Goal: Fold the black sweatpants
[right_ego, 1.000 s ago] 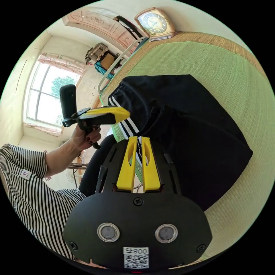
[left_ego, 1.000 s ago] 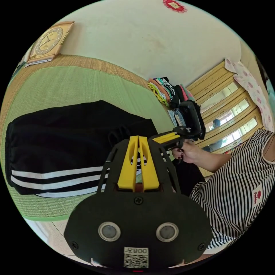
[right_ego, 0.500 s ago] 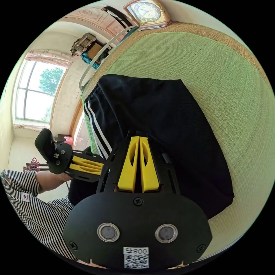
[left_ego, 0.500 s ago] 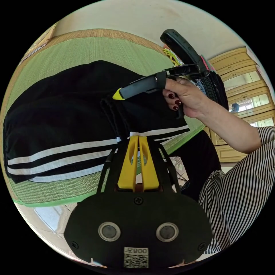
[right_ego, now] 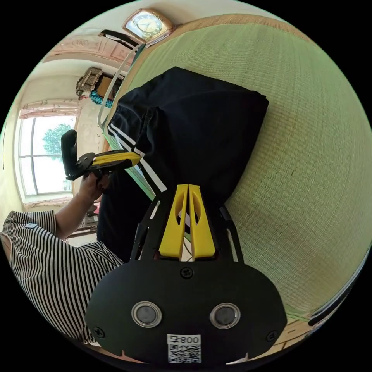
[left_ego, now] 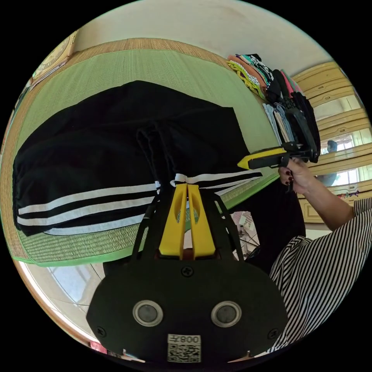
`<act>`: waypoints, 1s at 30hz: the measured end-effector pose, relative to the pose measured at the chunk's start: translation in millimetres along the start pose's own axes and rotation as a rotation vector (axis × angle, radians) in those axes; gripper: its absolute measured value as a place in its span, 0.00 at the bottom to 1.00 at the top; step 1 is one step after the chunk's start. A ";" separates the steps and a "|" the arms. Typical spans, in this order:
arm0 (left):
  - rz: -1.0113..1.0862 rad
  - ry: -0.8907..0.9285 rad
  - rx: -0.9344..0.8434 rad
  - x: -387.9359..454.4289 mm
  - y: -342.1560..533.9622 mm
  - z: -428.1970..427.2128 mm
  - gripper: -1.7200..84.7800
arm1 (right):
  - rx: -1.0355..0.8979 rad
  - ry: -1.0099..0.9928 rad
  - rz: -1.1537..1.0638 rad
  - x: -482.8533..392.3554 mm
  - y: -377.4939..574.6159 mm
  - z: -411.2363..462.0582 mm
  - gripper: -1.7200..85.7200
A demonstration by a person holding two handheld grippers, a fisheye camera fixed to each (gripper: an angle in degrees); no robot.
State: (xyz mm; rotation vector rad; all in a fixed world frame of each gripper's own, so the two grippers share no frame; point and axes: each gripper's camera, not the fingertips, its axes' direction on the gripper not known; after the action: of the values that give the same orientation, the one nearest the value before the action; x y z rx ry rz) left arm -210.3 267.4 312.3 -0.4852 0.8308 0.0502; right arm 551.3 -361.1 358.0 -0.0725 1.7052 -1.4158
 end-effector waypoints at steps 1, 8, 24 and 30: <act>0.003 -0.018 0.017 6.8 3.3 -3.3 0.03 | 0.014 -0.012 0.010 2.2 2.5 -3.4 0.02; 0.201 0.053 0.070 79.4 17.3 4.8 0.09 | 0.156 -0.014 0.170 38.9 39.6 -45.4 0.04; 0.471 -0.180 -0.040 205.5 21.8 78.2 0.06 | 0.218 -0.212 0.295 110.0 65.6 -80.8 0.08; 0.456 -0.092 0.013 210.7 36.6 63.2 0.05 | 0.277 -0.213 0.299 135.5 22.2 -110.0 0.12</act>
State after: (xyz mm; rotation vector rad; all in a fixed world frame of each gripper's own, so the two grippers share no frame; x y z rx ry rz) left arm -31.5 297.1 182.4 -0.2718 0.8372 0.4834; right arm 409.1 -344.3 255.8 0.1730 1.2756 -1.3507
